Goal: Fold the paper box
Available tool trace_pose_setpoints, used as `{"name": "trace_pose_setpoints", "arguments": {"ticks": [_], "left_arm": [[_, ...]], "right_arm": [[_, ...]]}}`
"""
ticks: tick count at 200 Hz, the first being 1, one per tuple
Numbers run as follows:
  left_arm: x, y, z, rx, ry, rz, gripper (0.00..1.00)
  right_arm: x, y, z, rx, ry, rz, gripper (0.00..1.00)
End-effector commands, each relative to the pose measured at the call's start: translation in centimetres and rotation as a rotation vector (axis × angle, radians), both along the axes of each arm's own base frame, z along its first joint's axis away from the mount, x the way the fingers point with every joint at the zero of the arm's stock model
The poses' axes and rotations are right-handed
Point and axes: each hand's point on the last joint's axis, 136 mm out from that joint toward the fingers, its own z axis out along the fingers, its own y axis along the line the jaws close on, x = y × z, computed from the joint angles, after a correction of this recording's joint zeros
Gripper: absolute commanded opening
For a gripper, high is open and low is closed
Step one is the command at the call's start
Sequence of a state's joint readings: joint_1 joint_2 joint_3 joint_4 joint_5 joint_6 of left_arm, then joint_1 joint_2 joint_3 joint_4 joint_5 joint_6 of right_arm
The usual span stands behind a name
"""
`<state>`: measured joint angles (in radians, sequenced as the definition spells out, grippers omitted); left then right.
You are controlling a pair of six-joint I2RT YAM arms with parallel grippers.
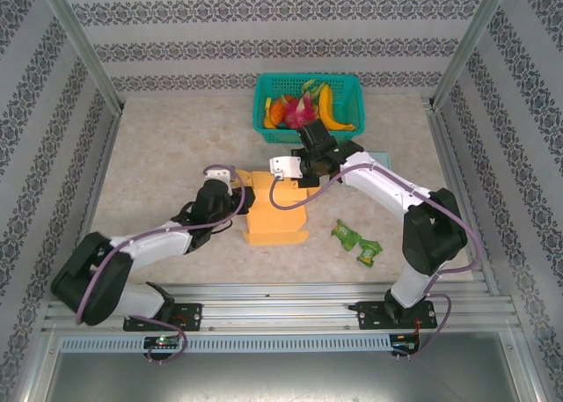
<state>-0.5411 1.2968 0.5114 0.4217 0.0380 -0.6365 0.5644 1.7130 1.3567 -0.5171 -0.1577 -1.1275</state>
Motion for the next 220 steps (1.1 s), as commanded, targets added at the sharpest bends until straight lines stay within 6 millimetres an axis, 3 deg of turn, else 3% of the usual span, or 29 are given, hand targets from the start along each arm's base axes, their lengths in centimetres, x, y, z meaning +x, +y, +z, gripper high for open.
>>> {"name": "trace_pose_setpoints", "arguments": {"ticks": [1, 35, 69, 85, 108, 158, 220], "left_arm": [[-1.3, 1.8, 0.9, 0.046, -0.063, 0.017, 0.29], [-4.1, 4.3, 1.1, 0.075, -0.112, 0.037, 0.30], [-6.1, 8.5, 0.4, 0.142, -0.159, 0.172, 0.31], [-6.7, 9.6, -0.2, 0.165, -0.171, 0.204, 0.37], [-6.7, 9.7, -1.0, 0.188, -0.164, 0.199, 0.37], [-6.1, 7.3, -1.9, 0.165, -0.178, 0.087, 0.39], [-5.9, 7.1, -1.9, 0.183, -0.191, 0.080, 0.40]], "right_arm": [[0.5, -0.2, -0.2, 0.011, -0.035, -0.026, 0.00], [1.1, 0.1, 0.0, -0.010, -0.138, -0.010, 0.00], [0.9, 1.0, -0.1, -0.024, -0.232, 0.038, 0.00], [0.5, 1.5, -0.1, -0.024, -0.273, 0.083, 0.00], [-0.2, 2.6, 0.1, -0.019, -0.363, 0.171, 0.00], [0.0, 3.5, 0.0, 0.000, -0.448, 0.193, 0.00], [0.1, 3.8, -0.8, 0.035, -0.502, 0.208, 0.00]]}}
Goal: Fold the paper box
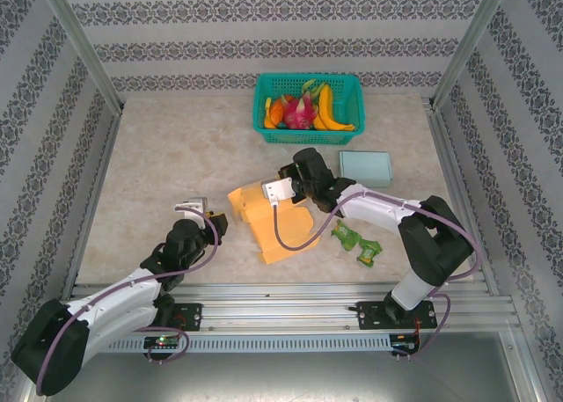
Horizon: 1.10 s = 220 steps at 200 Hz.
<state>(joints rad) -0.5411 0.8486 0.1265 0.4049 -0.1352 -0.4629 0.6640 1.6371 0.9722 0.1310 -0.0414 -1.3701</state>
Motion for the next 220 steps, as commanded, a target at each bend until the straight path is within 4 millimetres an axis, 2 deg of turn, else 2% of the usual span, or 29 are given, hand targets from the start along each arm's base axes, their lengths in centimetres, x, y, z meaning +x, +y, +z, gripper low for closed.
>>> {"name": "trace_pose_setpoints", "arguments": {"ticks": [1, 28, 59, 127, 165, 220], "left_arm": [[0.7, -0.2, 1.1, 0.005, -0.049, -0.011, 0.40], [1.1, -0.7, 0.8, 0.017, -0.040, -0.026, 0.40], [1.4, -2.2, 0.9, 0.002, -0.043, -0.092, 0.41], [2.7, -2.3, 0.6, 0.046, -0.032, -0.075, 0.41], [3.0, -2.6, 0.0, 0.054, -0.024, -0.081, 0.40], [3.1, -3.6, 0.4, 0.015, -0.027, -0.118, 0.39]], "right_arm": [[0.2, 0.7, 0.8, 0.035, -0.056, 0.028, 0.00], [0.4, 0.7, 0.8, 0.044, -0.095, 0.025, 0.00], [-0.1, 0.6, 0.7, 0.047, -0.068, 0.036, 0.00], [0.2, 0.5, 0.2, 0.049, -0.123, 0.034, 0.00], [0.1, 0.6, 0.1, 0.059, -0.116, 0.036, 0.00], [0.1, 0.6, -0.6, 0.055, -0.102, 0.029, 0.00]]}}
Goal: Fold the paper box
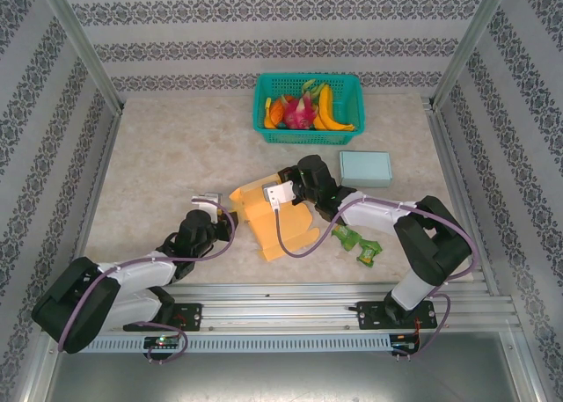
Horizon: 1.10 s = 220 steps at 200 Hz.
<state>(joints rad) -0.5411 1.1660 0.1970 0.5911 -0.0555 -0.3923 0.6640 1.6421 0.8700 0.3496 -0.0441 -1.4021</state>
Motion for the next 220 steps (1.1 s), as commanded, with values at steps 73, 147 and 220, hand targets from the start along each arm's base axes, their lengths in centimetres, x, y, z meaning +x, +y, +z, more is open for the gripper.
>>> {"name": "trace_pose_setpoints", "arguments": {"ticks": [73, 147, 220], "left_arm": [[1.5, -1.5, 2.4, -0.092, -0.055, -0.022, 0.37], [1.7, -2.9, 2.3, -0.132, -0.038, -0.060, 0.35], [2.6, -3.0, 1.3, -0.118, -0.015, 0.005, 0.35]], "right_arm": [[-0.2, 0.7, -0.8, 0.007, -0.014, 0.008, 0.00], [0.0, 0.7, -1.1, -0.011, -0.080, -0.016, 0.00], [-0.8, 0.8, -1.8, -0.024, -0.134, -0.025, 0.00]]}}
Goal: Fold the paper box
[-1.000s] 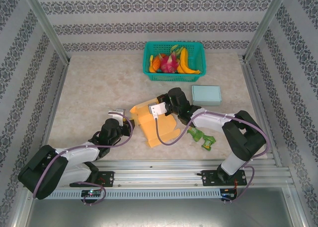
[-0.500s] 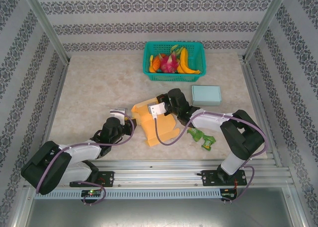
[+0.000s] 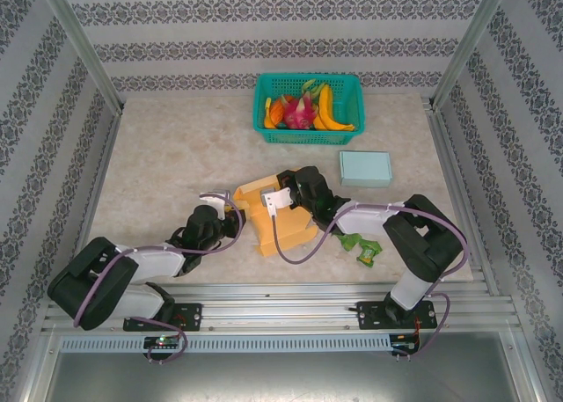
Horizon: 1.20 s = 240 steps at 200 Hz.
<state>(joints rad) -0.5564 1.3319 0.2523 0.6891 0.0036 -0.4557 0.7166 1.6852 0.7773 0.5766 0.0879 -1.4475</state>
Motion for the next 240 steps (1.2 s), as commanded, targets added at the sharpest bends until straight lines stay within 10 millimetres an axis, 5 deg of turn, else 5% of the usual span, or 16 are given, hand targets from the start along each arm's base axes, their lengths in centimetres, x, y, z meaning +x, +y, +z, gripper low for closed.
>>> {"name": "trace_pose_setpoints", "arguments": {"ticks": [1, 38, 81, 173, 240], "left_arm": [[1.5, -0.5, 2.2, -0.050, -0.060, 0.048, 0.35], [1.9, -0.5, 2.7, -0.050, -0.080, 0.082, 0.34], [2.3, 2.3, 3.5, 0.011, -0.101, 0.229, 0.33], [0.7, -5.1, 5.0, -0.072, -0.147, -0.056, 0.30], [1.6, -3.4, 2.1, 0.018, -0.098, 0.062, 0.30]], "right_arm": [[-0.7, 0.5, -1.0, -0.006, 0.000, 0.019, 0.00], [-1.1, 0.5, -1.4, -0.002, 0.002, 0.017, 0.00], [-1.4, 0.4, -1.8, -0.003, 0.015, 0.022, 0.00], [-1.0, 0.6, -2.1, 0.016, 0.028, -0.009, 0.00], [-1.3, 0.1, -2.7, 0.040, 0.036, -0.020, 0.00]]}}
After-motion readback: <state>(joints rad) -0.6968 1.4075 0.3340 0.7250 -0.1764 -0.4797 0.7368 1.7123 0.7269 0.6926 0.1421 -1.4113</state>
